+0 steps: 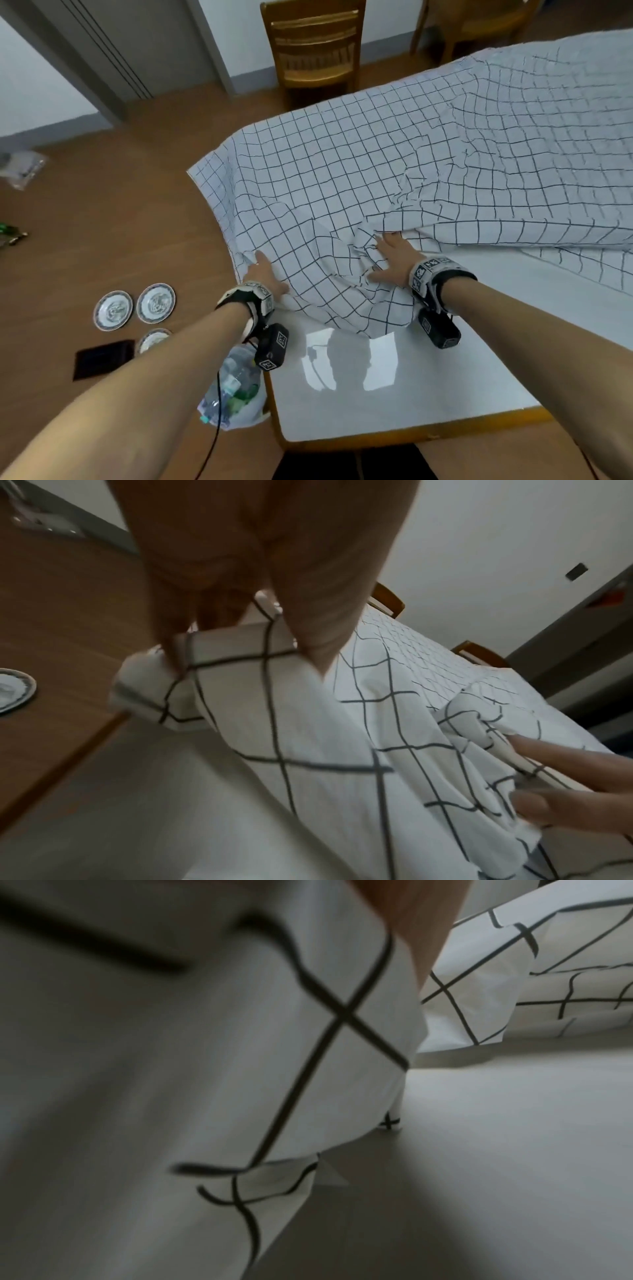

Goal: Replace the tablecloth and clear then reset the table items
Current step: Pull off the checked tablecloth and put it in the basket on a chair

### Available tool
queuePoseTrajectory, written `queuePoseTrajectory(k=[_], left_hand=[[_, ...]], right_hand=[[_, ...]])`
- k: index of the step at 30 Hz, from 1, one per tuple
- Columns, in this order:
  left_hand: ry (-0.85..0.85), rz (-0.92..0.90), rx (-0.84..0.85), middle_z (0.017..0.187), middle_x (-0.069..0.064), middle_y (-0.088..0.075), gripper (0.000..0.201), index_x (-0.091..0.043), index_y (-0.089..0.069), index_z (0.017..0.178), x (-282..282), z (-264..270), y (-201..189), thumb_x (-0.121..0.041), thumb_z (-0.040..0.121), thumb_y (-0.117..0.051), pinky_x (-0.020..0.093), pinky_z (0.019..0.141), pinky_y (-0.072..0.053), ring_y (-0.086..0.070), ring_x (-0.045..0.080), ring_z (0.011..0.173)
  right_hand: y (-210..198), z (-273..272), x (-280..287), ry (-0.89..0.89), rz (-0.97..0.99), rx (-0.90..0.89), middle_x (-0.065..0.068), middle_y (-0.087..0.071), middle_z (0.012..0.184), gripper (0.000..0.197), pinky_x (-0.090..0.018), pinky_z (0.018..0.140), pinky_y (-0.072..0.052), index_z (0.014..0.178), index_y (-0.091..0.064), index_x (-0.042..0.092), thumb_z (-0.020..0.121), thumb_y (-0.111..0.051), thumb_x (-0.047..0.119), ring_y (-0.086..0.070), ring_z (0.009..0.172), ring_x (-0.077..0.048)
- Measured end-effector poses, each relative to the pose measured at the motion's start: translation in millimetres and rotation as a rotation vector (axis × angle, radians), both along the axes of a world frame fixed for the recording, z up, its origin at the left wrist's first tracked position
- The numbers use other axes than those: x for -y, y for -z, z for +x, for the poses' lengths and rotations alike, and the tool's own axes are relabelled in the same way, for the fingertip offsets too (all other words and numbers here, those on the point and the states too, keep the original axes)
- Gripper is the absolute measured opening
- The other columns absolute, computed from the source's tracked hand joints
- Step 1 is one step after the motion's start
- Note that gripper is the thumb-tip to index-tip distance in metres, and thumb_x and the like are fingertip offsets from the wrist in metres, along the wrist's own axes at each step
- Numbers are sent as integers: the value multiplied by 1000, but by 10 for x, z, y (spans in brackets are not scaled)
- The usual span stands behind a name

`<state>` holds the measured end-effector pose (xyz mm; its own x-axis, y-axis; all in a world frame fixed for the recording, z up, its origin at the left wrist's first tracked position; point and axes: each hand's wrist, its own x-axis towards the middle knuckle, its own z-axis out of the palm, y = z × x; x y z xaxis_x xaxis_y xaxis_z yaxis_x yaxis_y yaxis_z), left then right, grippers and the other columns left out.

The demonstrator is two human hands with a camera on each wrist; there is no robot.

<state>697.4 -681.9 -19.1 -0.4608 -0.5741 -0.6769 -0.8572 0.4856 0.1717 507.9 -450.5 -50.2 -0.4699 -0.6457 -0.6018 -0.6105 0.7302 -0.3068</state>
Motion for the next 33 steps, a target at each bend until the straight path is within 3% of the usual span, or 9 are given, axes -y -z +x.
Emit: queuePoseTrajectory(k=[2, 6, 11, 18, 23, 25, 28, 30, 33], left_hand=[[62, -78, -130, 134, 18, -44, 70, -12, -19, 148, -66, -120, 24, -13, 90, -56, 37, 88, -44, -50, 37, 118], [212, -45, -365, 119, 14, -58, 42, -6, -53, 126, -216, -556, -48, -1, 84, -54, 38, 90, -45, -54, 33, 112], [233, 80, -671, 130, 8, -54, 51, -6, -46, 140, -791, -1182, -237, 0, 90, -50, 31, 104, -35, -46, 31, 129], [436, 242, -390, 157, 10, -27, 73, -13, -12, 155, -1319, -1338, 21, -20, 95, -53, 31, 108, -31, -34, 28, 140], [602, 207, -175, 157, 17, -23, 75, -9, -10, 153, -1426, -1409, 173, -18, 92, -52, 38, 109, -34, -34, 34, 138], [642, 187, -120, 163, 12, -3, 79, -10, -2, 155, -1476, -1439, 168, -13, 92, -50, 38, 115, -28, -23, 29, 146], [675, 173, -114, 163, 10, 0, 79, -10, -3, 154, -1482, -1474, 199, -13, 93, -52, 37, 112, -32, -27, 28, 144], [710, 182, -72, 162, 12, -12, 82, -10, -1, 155, -1439, -1464, 190, -23, 94, -54, 36, 108, -37, -37, 29, 138], [749, 186, -47, 154, 12, -34, 76, -14, -10, 156, -1384, -1371, 148, -41, 96, -50, 35, 105, -38, -43, 30, 133]], right_hand=[[47, 27, -75, -10, -6, -10, -6, 4, 164, 106, -46, 122, -9, 156, 3, 19, 82, -58, 65, 4, 150, -26], [100, 60, -203, -22, -3, -6, -4, 6, 164, 105, -44, 122, -7, 156, 3, 21, 83, -57, 65, 8, 150, -26], [134, 119, -408, 10, -48, 23, -1, 7, 164, 101, -44, 122, -8, 156, 2, 24, 84, -58, 62, 9, 150, -23], [-60, 260, -828, 134, -158, 75, 2, 4, 164, 87, -38, 122, -9, 157, -7, 24, 91, -54, 58, -4, 150, -19], [-132, 489, -1194, 253, -342, 180, 10, 8, 163, 126, -31, 120, -11, 155, 7, 28, 67, -74, 69, -2, 148, -8], [-115, 601, -1270, 164, -354, 153, 10, 21, 160, 137, -31, 120, -8, 153, 15, 30, 61, -78, 69, 7, 148, -7], [3, 724, -1260, -60, -198, -47, 4, 29, 158, 137, -33, 115, -18, 154, 14, 27, 62, -82, 59, 10, 148, -17], [13, 727, -1172, -91, -123, -116, 1, 12, 162, 113, -39, 107, -38, 155, -7, 26, 71, -80, 46, -5, 147, -23], [-113, 564, -1036, 63, -208, -102, 1, -47, 143, 53, -37, 94, -47, 133, -52, 28, 84, -70, 33, -45, 127, -23]])
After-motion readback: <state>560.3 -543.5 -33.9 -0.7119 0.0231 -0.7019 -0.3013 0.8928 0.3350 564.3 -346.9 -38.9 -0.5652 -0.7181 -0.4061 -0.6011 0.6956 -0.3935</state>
